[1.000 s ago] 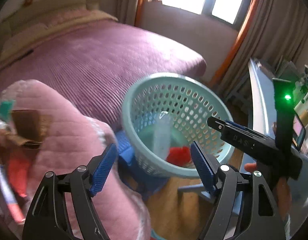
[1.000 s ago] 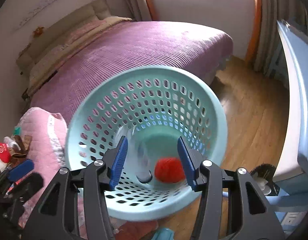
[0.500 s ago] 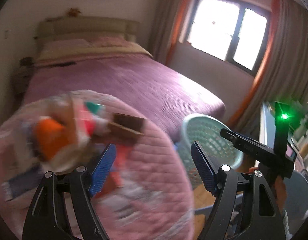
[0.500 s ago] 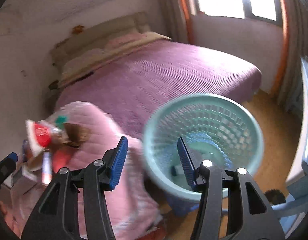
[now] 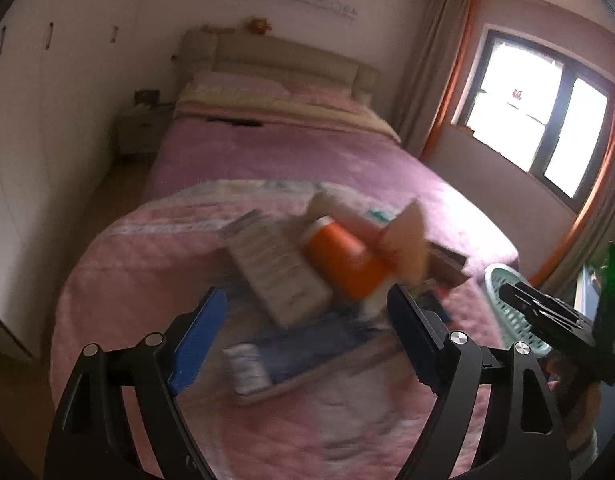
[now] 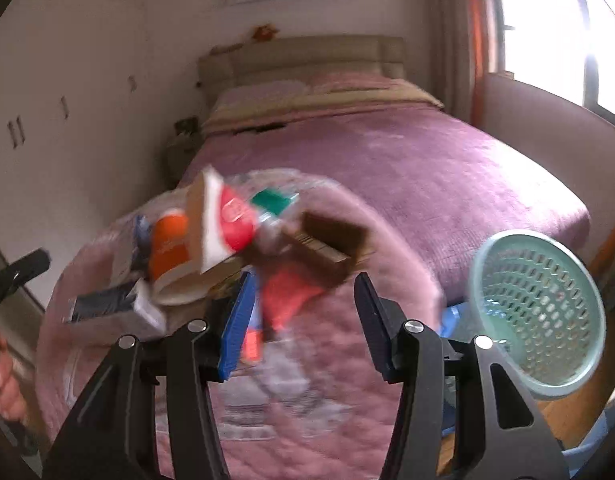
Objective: Collect trash
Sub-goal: 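Move both open tools back over the trash on the bed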
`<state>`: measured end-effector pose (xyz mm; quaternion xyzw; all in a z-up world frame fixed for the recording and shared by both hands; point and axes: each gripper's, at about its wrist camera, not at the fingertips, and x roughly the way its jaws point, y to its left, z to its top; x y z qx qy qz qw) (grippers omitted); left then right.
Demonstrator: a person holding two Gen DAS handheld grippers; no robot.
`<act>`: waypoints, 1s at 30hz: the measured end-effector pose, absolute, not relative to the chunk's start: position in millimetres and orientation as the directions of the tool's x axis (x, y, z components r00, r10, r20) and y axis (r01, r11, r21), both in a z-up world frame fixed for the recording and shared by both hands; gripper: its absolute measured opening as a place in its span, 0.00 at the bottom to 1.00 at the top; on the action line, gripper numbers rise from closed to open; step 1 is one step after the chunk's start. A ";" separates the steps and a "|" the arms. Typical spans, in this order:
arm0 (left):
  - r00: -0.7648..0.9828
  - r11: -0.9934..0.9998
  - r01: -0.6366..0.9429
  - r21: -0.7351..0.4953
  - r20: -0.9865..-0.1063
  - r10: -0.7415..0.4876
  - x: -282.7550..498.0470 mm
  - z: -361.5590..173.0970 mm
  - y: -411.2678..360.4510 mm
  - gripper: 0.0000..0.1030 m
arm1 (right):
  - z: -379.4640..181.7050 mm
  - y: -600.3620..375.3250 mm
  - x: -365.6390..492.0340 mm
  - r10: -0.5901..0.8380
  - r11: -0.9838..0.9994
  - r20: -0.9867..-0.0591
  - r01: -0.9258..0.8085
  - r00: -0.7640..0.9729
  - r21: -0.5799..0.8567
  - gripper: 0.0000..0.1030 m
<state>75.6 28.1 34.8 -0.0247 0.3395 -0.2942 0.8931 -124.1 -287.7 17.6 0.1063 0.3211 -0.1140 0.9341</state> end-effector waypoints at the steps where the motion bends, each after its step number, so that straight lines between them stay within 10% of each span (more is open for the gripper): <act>1: 0.597 0.837 0.494 -0.235 -0.608 -0.523 83.2 29.1 31.1 0.78 | 13.0 -283.3 -120.2 -0.135 0.955 -0.635 0.272 0.761 0.123 0.47; 16: 0.325 0.699 0.534 -0.475 -0.648 -0.689 102.0 -30.5 45.4 0.77 | -37.4 -251.3 -78.9 -0.070 0.962 -0.740 0.243 0.669 0.128 0.47; 25: 0.220 0.632 0.643 -0.434 -0.685 -0.694 45.7 -31.3 22.8 0.77 | -32.9 -260.1 -99.1 0.001 0.962 -0.729 0.198 0.684 0.188 0.27; 30: 0.368 0.725 0.663 -0.187 -0.762 -0.533 30.2 -27.2 -5.1 0.78 | -26.6 -261.9 -122.0 0.056 0.957 -0.737 0.174 0.674 0.231 0.22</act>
